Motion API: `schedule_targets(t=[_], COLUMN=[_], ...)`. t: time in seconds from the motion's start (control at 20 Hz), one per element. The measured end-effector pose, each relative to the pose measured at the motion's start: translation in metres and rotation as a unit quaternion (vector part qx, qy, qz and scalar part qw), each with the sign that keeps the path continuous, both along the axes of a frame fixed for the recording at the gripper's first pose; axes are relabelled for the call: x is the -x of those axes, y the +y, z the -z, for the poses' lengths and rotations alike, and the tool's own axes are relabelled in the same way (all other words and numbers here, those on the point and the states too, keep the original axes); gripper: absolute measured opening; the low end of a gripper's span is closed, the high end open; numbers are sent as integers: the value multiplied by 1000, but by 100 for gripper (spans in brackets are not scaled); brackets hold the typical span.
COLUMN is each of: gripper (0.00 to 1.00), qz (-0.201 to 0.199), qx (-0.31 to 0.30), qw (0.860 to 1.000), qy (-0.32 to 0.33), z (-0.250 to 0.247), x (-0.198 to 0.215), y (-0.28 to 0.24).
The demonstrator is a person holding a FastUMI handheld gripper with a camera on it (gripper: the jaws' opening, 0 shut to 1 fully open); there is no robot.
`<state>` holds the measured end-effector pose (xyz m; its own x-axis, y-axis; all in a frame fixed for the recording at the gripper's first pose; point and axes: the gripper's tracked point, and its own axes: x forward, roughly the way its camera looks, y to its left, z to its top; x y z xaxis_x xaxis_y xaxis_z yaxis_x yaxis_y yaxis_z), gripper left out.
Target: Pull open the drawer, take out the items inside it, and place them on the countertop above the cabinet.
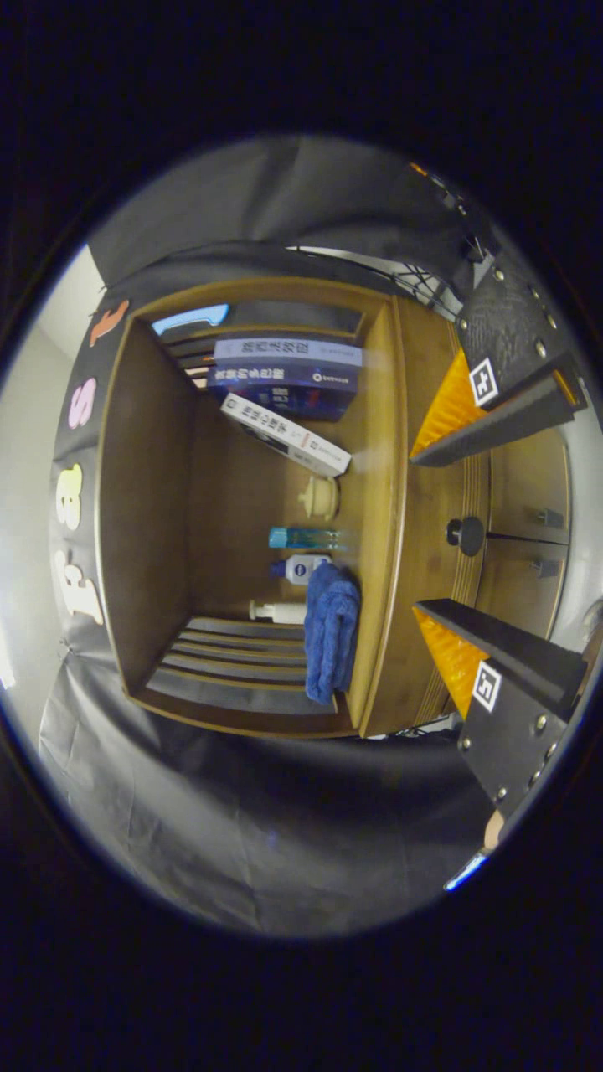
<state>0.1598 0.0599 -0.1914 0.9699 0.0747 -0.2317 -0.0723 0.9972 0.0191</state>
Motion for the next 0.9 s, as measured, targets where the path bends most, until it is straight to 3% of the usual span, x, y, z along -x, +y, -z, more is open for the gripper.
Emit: schedule_targets(t=[0.25,0.4,0.8,0.9], gripper=[54,33,38,45], qz=[3,5,11,16], qx=[21,0,-24,-35], qw=[998,997,996,994], qy=[61,82,87,98], z=[54,76,79,87], x=[-32,-47,-50,-48], y=[-2,3,6,7])
